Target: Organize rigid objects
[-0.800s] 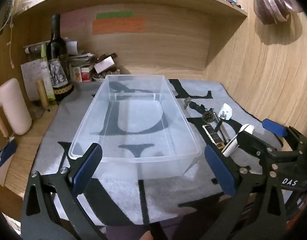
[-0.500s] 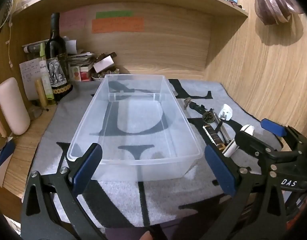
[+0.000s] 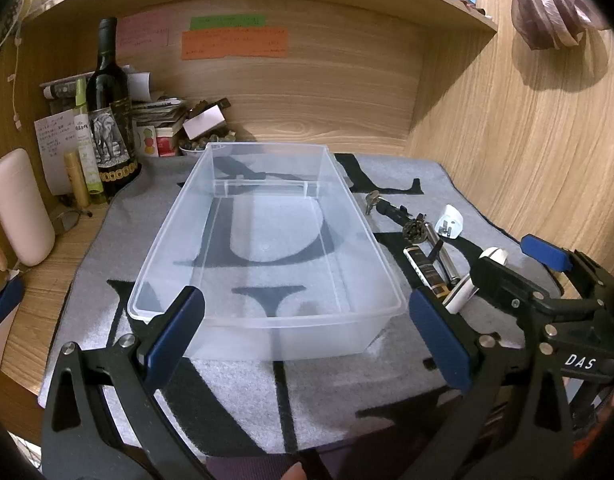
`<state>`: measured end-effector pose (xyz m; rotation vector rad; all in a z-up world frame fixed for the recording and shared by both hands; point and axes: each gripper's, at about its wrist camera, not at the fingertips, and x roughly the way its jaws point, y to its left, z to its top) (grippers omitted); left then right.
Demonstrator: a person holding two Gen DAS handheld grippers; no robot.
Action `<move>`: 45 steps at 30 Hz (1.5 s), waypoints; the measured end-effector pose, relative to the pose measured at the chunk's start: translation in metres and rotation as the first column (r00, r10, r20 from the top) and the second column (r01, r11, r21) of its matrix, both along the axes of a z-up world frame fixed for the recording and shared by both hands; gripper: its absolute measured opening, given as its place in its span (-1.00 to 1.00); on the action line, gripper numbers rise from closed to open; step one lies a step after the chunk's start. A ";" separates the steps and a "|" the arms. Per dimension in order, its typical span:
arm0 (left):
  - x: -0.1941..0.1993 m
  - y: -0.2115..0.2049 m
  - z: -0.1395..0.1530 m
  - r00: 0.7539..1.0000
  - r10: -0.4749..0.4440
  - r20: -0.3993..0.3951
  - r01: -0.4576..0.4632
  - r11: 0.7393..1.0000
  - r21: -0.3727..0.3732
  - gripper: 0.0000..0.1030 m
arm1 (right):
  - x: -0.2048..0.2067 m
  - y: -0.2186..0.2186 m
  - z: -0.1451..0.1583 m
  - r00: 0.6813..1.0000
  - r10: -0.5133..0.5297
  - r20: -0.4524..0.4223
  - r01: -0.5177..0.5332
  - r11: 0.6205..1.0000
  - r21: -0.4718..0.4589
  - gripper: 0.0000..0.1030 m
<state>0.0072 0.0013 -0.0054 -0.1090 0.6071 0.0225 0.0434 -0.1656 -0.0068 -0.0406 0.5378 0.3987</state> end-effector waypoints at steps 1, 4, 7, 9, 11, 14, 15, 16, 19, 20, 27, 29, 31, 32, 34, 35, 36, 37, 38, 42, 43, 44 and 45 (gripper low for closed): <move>0.000 0.000 0.000 1.000 -0.001 -0.001 0.001 1.000 -0.001 1.00 | 0.001 -0.001 0.001 1.000 0.001 -0.002 -0.001 1.000 0.001 1.00; 0.000 -0.001 0.001 1.000 -0.002 0.001 0.002 1.000 -0.001 1.00 | -0.001 -0.002 0.001 1.000 0.000 0.001 0.000 1.000 0.003 1.00; -0.001 -0.002 0.001 1.000 -0.003 0.003 0.003 1.000 -0.002 1.00 | -0.001 -0.002 0.002 1.000 -0.001 0.001 0.001 1.000 0.004 1.00; -0.001 -0.002 0.001 1.000 -0.001 0.003 0.001 1.000 -0.001 1.00 | -0.001 -0.002 0.002 1.000 -0.001 0.001 0.001 1.000 0.004 1.00; -0.001 -0.002 0.001 1.000 -0.002 0.003 0.002 1.000 0.000 1.00 | -0.001 -0.002 0.002 1.000 -0.001 0.002 0.001 1.000 0.004 1.00; -0.001 -0.002 0.001 1.000 -0.002 0.003 0.002 1.000 0.000 1.00 | -0.001 -0.002 0.002 1.000 -0.001 0.001 0.001 1.000 0.005 1.00; -0.001 -0.002 0.002 1.000 -0.002 0.003 0.002 1.000 0.000 1.00 | -0.001 -0.002 0.002 1.000 0.000 0.001 0.000 1.000 0.005 1.00; -0.002 -0.002 0.002 1.000 -0.003 0.003 0.003 1.000 -0.001 1.00 | -0.001 -0.002 0.002 1.000 0.000 0.001 0.000 1.000 0.004 1.00; -0.002 -0.002 0.002 1.000 -0.001 0.006 0.001 1.000 0.002 1.00 | -0.002 -0.002 0.002 1.000 0.000 0.001 0.000 1.000 0.005 1.00; -0.002 -0.003 0.003 1.000 -0.001 0.007 0.001 1.000 0.003 1.00 | -0.002 -0.002 0.002 1.000 0.000 0.002 0.000 1.000 0.006 1.00; -0.003 -0.002 0.006 1.000 0.002 0.010 -0.002 1.000 0.002 1.00 | -0.003 -0.002 0.002 1.000 0.000 0.003 0.000 1.000 0.005 1.00; -0.003 -0.001 0.007 1.000 0.005 0.010 -0.005 1.000 0.001 1.00 | -0.004 -0.001 0.004 1.000 0.003 0.004 -0.003 1.000 0.005 1.00; -0.002 0.000 0.007 1.000 0.008 0.009 -0.008 1.000 0.002 1.00 | -0.004 -0.001 0.005 1.000 0.007 0.004 -0.007 1.000 0.008 1.00; -0.001 0.000 0.008 1.000 0.012 0.007 -0.012 1.000 0.002 1.00 | -0.004 -0.001 0.005 1.000 0.009 0.004 -0.009 1.000 0.009 1.00; 0.000 0.000 0.007 1.000 0.016 0.005 -0.016 1.000 0.002 1.00 | -0.004 -0.001 0.005 1.000 0.014 0.004 -0.015 1.000 0.012 1.00; 0.000 0.000 0.007 1.000 0.017 0.004 -0.017 1.000 0.002 1.00 | -0.004 0.000 0.006 1.000 0.018 0.004 -0.018 1.000 0.012 1.00; 0.000 0.000 0.007 1.000 0.018 0.004 -0.018 1.000 0.002 1.00 | -0.004 0.001 0.006 1.000 0.021 0.007 -0.021 1.000 0.013 1.00; 0.000 0.001 0.006 1.000 0.019 0.003 -0.019 1.000 0.000 1.00 | -0.003 0.001 0.006 1.000 0.023 0.007 -0.023 1.000 0.013 1.00; 0.000 0.001 0.006 1.000 0.020 0.004 -0.020 1.000 -0.001 1.00 | -0.002 0.002 0.006 1.000 0.025 0.007 -0.025 1.000 0.012 1.00; 0.001 0.003 0.004 1.000 0.023 -0.003 -0.023 1.000 -0.006 1.00 | 0.001 0.004 0.004 1.000 0.030 0.002 -0.030 0.999 0.012 1.00; 0.002 0.003 0.004 1.000 0.024 -0.005 -0.024 1.000 -0.005 1.00 | 0.001 0.004 0.004 1.000 0.031 0.002 -0.031 0.999 0.012 1.00; 0.002 0.004 0.004 1.000 0.025 -0.006 -0.025 1.000 -0.004 1.00 | 0.001 0.005 0.003 0.999 0.033 0.001 -0.033 0.999 0.013 1.00; 0.002 0.004 0.004 1.000 0.027 -0.006 -0.027 1.000 -0.003 1.00 | 0.002 0.004 0.003 0.999 0.034 0.000 -0.034 0.999 0.014 1.00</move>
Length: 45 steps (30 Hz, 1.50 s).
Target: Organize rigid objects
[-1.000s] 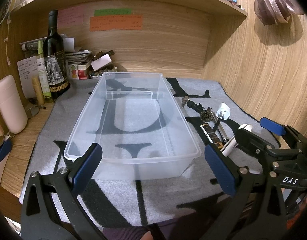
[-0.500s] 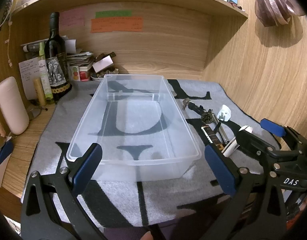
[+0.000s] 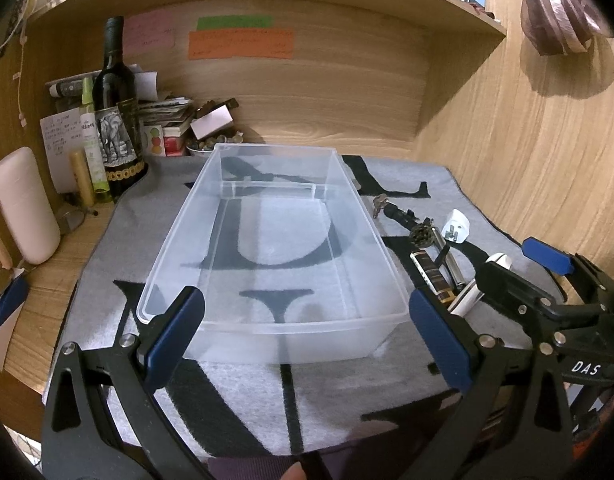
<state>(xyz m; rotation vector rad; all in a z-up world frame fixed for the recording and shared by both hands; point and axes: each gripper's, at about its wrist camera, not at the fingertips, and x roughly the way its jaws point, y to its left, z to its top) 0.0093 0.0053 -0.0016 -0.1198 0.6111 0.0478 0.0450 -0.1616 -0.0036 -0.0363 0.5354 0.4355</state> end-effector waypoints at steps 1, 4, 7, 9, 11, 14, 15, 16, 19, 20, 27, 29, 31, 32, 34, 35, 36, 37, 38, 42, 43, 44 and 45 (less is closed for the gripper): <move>0.000 0.000 0.000 1.000 0.001 0.001 -0.001 1.000 0.001 1.00 | 0.001 0.000 0.000 1.000 0.002 -0.002 -0.002 1.000 0.000 1.00; 0.000 0.000 0.000 1.000 0.000 0.003 0.000 1.000 0.002 1.00 | 0.001 0.001 -0.002 1.000 0.003 -0.004 -0.003 1.000 -0.003 1.00; 0.000 0.000 0.000 1.000 -0.004 0.003 0.003 1.000 0.003 1.00 | 0.001 0.000 -0.002 1.000 0.001 -0.004 -0.001 1.000 -0.003 1.00; 0.001 0.000 0.000 1.000 -0.006 0.003 0.006 1.000 0.005 1.00 | 0.001 0.000 -0.002 1.000 0.000 -0.004 0.000 1.000 -0.002 1.00; 0.001 -0.001 0.001 1.000 -0.008 0.003 0.008 1.000 0.007 1.00 | 0.001 -0.001 -0.003 1.000 -0.001 -0.005 0.001 1.000 -0.001 1.00; 0.002 -0.001 0.001 1.000 -0.011 0.002 0.011 1.000 0.006 1.00 | 0.003 -0.001 -0.003 1.000 -0.004 -0.009 0.004 1.000 0.001 1.00; 0.002 -0.001 0.001 1.000 -0.012 0.002 0.012 1.000 0.004 1.00 | 0.003 -0.001 -0.004 1.000 -0.005 -0.010 0.005 1.000 0.002 1.00; 0.002 -0.001 0.001 1.000 -0.013 0.002 0.013 1.000 0.004 1.00 | 0.003 -0.001 -0.003 1.000 -0.004 -0.010 0.004 1.000 0.001 1.00; 0.003 -0.002 0.000 1.000 -0.016 -0.002 0.016 1.000 0.003 1.00 | 0.003 -0.002 -0.004 1.000 -0.007 -0.010 0.007 1.000 0.000 1.00; 0.003 -0.002 0.000 1.000 -0.017 -0.003 0.017 1.000 0.004 1.00 | 0.003 -0.002 -0.004 1.000 -0.008 -0.010 0.008 1.000 0.000 1.00; 0.005 -0.002 0.001 1.000 -0.016 -0.001 0.016 1.000 0.017 1.00 | 0.004 -0.003 -0.005 1.000 -0.006 -0.010 0.006 1.000 -0.001 1.00; 0.006 0.002 0.005 1.000 -0.017 0.003 0.017 1.000 0.016 1.00 | 0.005 -0.003 -0.005 1.000 -0.007 -0.001 0.007 1.000 -0.005 1.00; 0.009 0.011 0.013 1.000 -0.020 0.012 0.020 1.000 0.007 1.00 | 0.007 -0.003 -0.002 1.000 -0.011 0.013 0.012 1.000 -0.010 1.00; 0.011 0.017 0.017 1.000 -0.020 0.015 0.020 1.000 0.002 1.00 | 0.008 -0.004 -0.001 1.000 -0.013 0.019 0.013 1.000 -0.013 1.00; 0.018 0.031 0.026 1.000 -0.012 0.009 0.012 1.000 -0.003 1.00 | 0.012 -0.005 0.003 0.999 -0.021 0.029 0.021 1.000 -0.018 1.00; 0.022 0.038 0.029 1.000 -0.011 -0.001 0.011 1.000 -0.005 1.00 | 0.014 -0.005 0.005 0.999 -0.024 0.033 0.025 1.000 -0.017 1.00; 0.028 0.047 0.033 1.000 -0.011 -0.014 0.011 1.000 -0.014 1.00 | 0.017 -0.007 0.006 0.999 -0.028 0.036 0.028 0.999 -0.016 1.00; 0.031 0.052 0.035 1.000 -0.014 -0.023 0.013 1.000 -0.020 1.00 | 0.020 -0.007 0.008 0.999 -0.028 0.039 0.029 0.999 -0.016 1.00; 0.036 0.059 0.036 0.999 -0.015 -0.039 0.014 1.000 -0.027 0.98 | 0.024 -0.008 0.009 0.999 -0.029 0.040 0.030 0.999 -0.016 1.00; 0.059 0.084 0.033 0.992 -0.012 -0.124 0.009 1.000 -0.030 0.51 | 0.041 -0.009 0.013 0.999 -0.040 0.026 0.041 0.999 -0.028 0.99; 0.064 0.089 0.030 0.990 -0.014 -0.141 0.009 0.999 -0.032 0.51 | 0.045 -0.010 0.014 0.999 -0.039 0.020 0.040 0.999 -0.030 0.99; 0.069 0.094 0.028 0.987 -0.013 -0.161 0.007 0.999 -0.036 0.50 | 0.048 -0.010 0.015 0.999 -0.038 0.014 0.038 0.999 -0.030 0.99; 0.075 0.099 0.025 0.984 -0.016 -0.179 0.009 0.999 -0.041 0.48 | 0.054 -0.011 0.017 0.999 -0.039 0.003 0.039 0.999 -0.031 0.99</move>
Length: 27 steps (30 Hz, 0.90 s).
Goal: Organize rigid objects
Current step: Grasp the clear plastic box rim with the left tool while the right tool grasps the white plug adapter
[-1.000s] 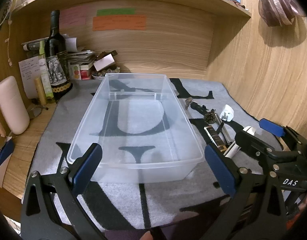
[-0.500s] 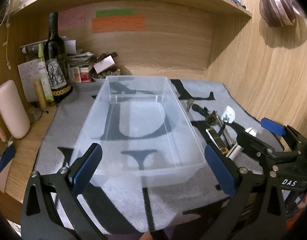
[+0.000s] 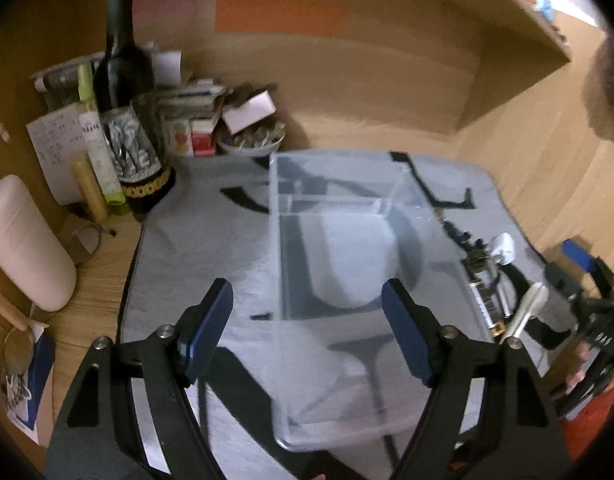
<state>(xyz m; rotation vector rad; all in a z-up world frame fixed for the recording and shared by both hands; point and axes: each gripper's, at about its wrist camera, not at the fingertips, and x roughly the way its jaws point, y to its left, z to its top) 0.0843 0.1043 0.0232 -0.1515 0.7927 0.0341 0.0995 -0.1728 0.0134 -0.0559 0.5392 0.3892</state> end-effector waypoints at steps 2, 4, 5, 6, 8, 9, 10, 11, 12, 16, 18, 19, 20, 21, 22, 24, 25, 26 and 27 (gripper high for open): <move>0.012 0.010 -0.006 0.999 -0.002 -0.036 0.002 1.000 -0.003 0.36 | 0.009 -0.001 0.003 1.000 -0.001 -0.009 0.000 1.000 -0.005 0.98; 0.024 0.018 -0.011 0.997 0.000 -0.073 0.000 1.000 -0.004 0.25 | 0.017 -0.001 0.006 1.000 -0.003 -0.017 0.002 1.000 -0.012 0.93; 0.030 0.022 -0.015 0.995 -0.004 -0.095 0.002 1.000 -0.014 0.19 | 0.022 -0.002 0.008 1.000 -0.005 -0.023 0.005 1.000 -0.020 0.88; 0.034 0.025 -0.017 0.994 -0.008 -0.111 0.005 1.000 -0.023 0.17 | 0.027 -0.003 0.010 1.000 -0.005 -0.030 0.005 1.000 -0.026 0.86; 0.043 0.028 -0.021 0.990 -0.021 -0.140 0.015 0.999 -0.040 0.04 | 0.035 -0.005 0.011 0.999 -0.007 -0.043 0.005 0.999 -0.035 0.81; 0.048 0.030 -0.023 0.988 -0.021 -0.155 0.015 0.999 -0.042 0.01 | 0.041 -0.006 0.011 0.998 -0.008 -0.055 0.005 0.999 -0.042 0.79; 0.051 0.030 -0.024 0.986 -0.021 -0.163 0.014 0.999 -0.043 -0.04 | 0.047 -0.007 0.010 0.998 -0.011 -0.069 0.008 0.999 -0.050 0.73; 0.054 0.032 -0.026 0.986 -0.019 -0.168 0.012 0.999 -0.045 -0.07 | 0.054 -0.009 0.008 0.996 -0.016 -0.090 0.010 0.998 -0.058 0.63; 0.056 0.034 -0.028 0.984 -0.015 -0.175 0.006 0.999 -0.052 -0.08 | 0.060 -0.009 0.006 0.994 -0.018 -0.106 0.011 0.998 -0.063 0.59; 0.061 0.037 -0.032 0.979 -0.029 -0.201 0.011 0.996 -0.090 -0.42 | 0.083 -0.015 -0.011 0.981 -0.048 -0.187 0.032 0.996 -0.088 0.40; 0.061 0.038 -0.035 0.978 -0.035 -0.208 0.014 0.994 -0.105 -0.50 | 0.096 -0.018 -0.023 0.970 -0.061 -0.236 0.039 0.994 -0.100 0.32; 0.061 0.038 -0.035 0.977 -0.041 -0.210 0.017 0.993 -0.115 -0.54 | 0.100 -0.019 -0.027 0.966 -0.064 -0.249 0.040 0.994 -0.103 0.30; 0.060 0.038 -0.035 0.977 -0.048 -0.209 0.022 0.992 -0.123 -0.60 | 0.104 -0.020 -0.031 0.961 -0.065 -0.268 0.038 0.994 -0.106 0.29; 0.059 0.037 -0.035 0.977 -0.055 -0.206 0.029 0.991 -0.131 -0.63 | 0.107 -0.021 -0.035 0.955 -0.064 -0.290 0.035 0.994 -0.106 0.29; 0.059 0.036 -0.035 0.977 -0.060 -0.205 0.033 0.990 -0.134 -0.70 | 0.110 -0.023 -0.039 0.950 -0.066 -0.307 0.034 0.993 -0.110 0.28; 0.058 0.034 -0.036 0.977 -0.069 -0.204 0.041 0.989 -0.140 -0.78 | 0.115 -0.025 -0.045 0.941 -0.080 -0.328 0.041 0.991 -0.125 0.28; 0.059 0.033 -0.036 0.976 -0.068 -0.205 0.040 0.989 -0.141 -0.82 | 0.118 -0.026 -0.048 0.936 -0.086 -0.341 0.044 0.991 -0.128 0.28; 0.057 0.032 -0.037 0.976 -0.063 -0.207 0.034 0.990 -0.140 -0.83 | 0.121 -0.029 -0.051 0.929 -0.093 -0.358 0.050 0.991 -0.126 0.28; 0.056 0.032 -0.036 0.977 -0.059 -0.206 0.031 0.990 -0.138 -0.83 | 0.123 -0.030 -0.052 0.924 -0.098 -0.369 0.055 0.990 -0.126 0.27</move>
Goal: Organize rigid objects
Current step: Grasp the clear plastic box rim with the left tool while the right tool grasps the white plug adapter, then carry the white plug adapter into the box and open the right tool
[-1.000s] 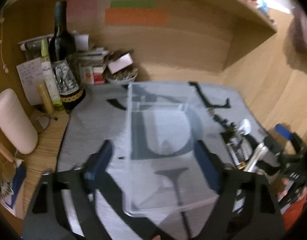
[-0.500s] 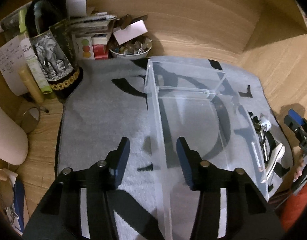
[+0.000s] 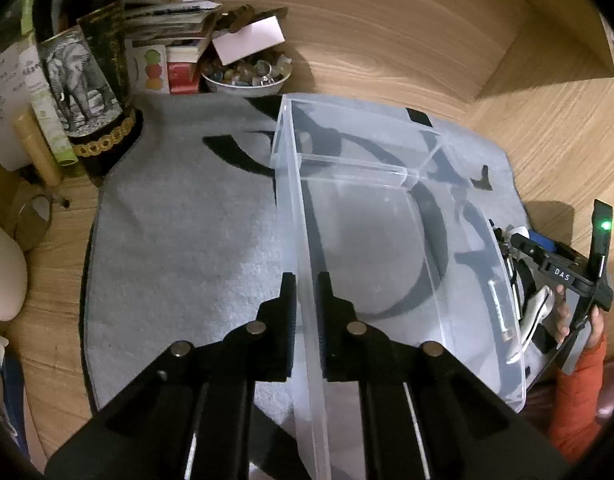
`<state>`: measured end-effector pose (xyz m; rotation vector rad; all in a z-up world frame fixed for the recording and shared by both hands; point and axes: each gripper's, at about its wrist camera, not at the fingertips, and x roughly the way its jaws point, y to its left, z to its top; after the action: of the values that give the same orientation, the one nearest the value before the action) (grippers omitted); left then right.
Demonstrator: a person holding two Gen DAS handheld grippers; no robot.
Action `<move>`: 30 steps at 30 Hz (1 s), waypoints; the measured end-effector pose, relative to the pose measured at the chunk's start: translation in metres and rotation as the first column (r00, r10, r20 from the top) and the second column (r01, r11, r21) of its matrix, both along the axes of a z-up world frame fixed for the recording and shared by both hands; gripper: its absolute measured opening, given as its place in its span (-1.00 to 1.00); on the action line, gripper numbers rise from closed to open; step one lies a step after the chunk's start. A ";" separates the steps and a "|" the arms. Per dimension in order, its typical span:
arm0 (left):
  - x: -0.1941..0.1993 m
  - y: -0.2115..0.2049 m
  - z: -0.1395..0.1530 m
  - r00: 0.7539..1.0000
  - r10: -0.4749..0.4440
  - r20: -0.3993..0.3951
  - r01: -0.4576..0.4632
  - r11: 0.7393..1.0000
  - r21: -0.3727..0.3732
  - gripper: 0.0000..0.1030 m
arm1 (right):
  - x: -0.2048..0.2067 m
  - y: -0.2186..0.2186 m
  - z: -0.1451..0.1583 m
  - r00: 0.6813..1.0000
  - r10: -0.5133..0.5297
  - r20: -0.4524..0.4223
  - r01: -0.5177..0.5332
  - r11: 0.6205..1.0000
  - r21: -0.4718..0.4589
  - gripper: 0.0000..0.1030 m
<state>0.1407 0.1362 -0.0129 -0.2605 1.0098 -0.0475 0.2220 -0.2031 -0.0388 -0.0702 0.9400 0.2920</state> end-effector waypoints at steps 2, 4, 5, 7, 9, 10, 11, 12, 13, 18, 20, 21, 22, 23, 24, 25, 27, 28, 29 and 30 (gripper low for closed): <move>0.002 0.001 -0.001 1.000 0.009 -0.004 -0.009 1.000 -0.007 -0.84 | 0.002 -0.003 -0.005 1.000 -0.007 -0.021 0.007 1.000 0.004 0.11; 0.001 0.002 0.000 1.000 0.016 -0.009 -0.017 1.000 -0.014 -0.84 | 0.005 -0.007 -0.009 0.999 -0.013 -0.045 0.013 1.000 0.013 -0.05; 0.000 0.001 0.000 1.000 0.019 -0.012 -0.020 1.000 -0.016 -0.84 | 0.005 -0.009 -0.010 0.999 -0.014 -0.050 0.015 1.000 0.018 -0.11; -0.002 -0.001 0.001 1.000 0.017 -0.014 -0.017 1.000 -0.006 -0.84 | 0.004 -0.011 -0.011 0.999 -0.013 -0.044 0.014 1.000 0.024 -0.15; -0.004 -0.003 0.001 1.000 0.016 -0.017 -0.016 1.000 0.000 -0.84 | 0.002 -0.012 -0.010 0.999 -0.012 -0.032 0.013 1.000 0.024 -0.16; -0.006 -0.004 0.001 1.000 0.013 -0.018 -0.013 1.000 0.005 -0.84 | 0.000 -0.012 -0.009 1.000 -0.012 -0.022 0.013 1.000 0.022 -0.16; -0.007 -0.005 0.001 1.000 0.011 -0.018 -0.011 1.000 0.011 -0.84 | -0.001 -0.012 -0.008 1.000 -0.013 -0.012 0.014 1.000 0.025 -0.16; -0.008 -0.006 0.001 1.000 0.011 -0.018 -0.011 1.000 0.016 -0.84 | -0.002 -0.012 -0.005 1.000 -0.013 0.001 0.013 0.999 0.033 -0.16; -0.008 -0.006 0.001 1.000 0.012 -0.018 -0.012 1.000 0.017 -0.84 | -0.004 -0.011 0.000 1.000 -0.009 0.017 0.008 0.999 0.044 -0.16; -0.008 -0.005 0.000 1.000 0.017 -0.012 -0.016 1.000 0.014 -0.84 | -0.017 0.003 0.029 0.994 0.031 0.101 -0.039 0.996 0.083 -0.16; -0.009 -0.006 0.000 1.000 0.015 -0.008 -0.015 1.000 0.020 -0.84 | -0.020 0.014 0.042 0.989 0.055 0.135 -0.069 0.993 0.097 -0.16; -0.009 -0.006 0.000 1.000 0.014 -0.005 -0.014 1.000 0.024 -0.84 | -0.023 0.022 0.050 0.985 0.076 0.154 -0.094 0.990 0.109 -0.16; -0.010 -0.007 0.000 1.000 0.012 -0.003 -0.012 1.000 0.027 -0.84 | -0.024 0.028 0.054 0.982 0.089 0.166 -0.109 0.987 0.114 -0.16; -0.010 -0.007 0.000 1.000 0.011 -0.002 -0.011 0.999 0.030 -0.83 | -0.027 0.035 0.059 0.978 0.105 0.183 -0.128 0.985 0.119 -0.16; -0.010 -0.007 0.000 1.000 0.010 0.000 -0.010 0.999 0.033 -0.84 | -0.030 0.044 0.065 0.972 0.125 0.199 -0.151 0.981 0.122 -0.16; -0.010 -0.007 0.000 1.000 0.009 0.000 -0.009 0.999 0.034 -0.83 | -0.032 0.052 0.069 0.967 0.144 0.212 -0.173 0.977 0.126 -0.16; -0.010 -0.008 0.000 1.000 0.006 0.000 -0.006 0.999 0.041 -0.83 | -0.036 0.072 0.077 0.955 0.184 0.231 -0.218 0.967 0.131 -0.16; -0.010 -0.008 0.000 1.000 0.006 0.000 -0.006 0.999 0.042 -0.84 | -0.038 0.081 0.080 0.950 0.202 0.238 -0.238 0.962 0.132 -0.16; -0.009 -0.008 0.000 1.000 0.003 0.001 -0.004 0.999 0.049 -0.84 | -0.039 0.091 0.082 0.944 0.222 0.244 -0.258 0.957 0.129 -0.16; -0.010 -0.009 0.000 1.000 0.002 0.003 -0.002 0.998 0.055 -0.84 | -0.040 0.103 0.085 0.937 0.247 0.249 -0.283 0.952 0.120 -0.16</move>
<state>0.1311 0.1274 -0.0125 -0.2114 1.0062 -0.0182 0.1820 -0.0997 0.0459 -0.0871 0.6719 0.5944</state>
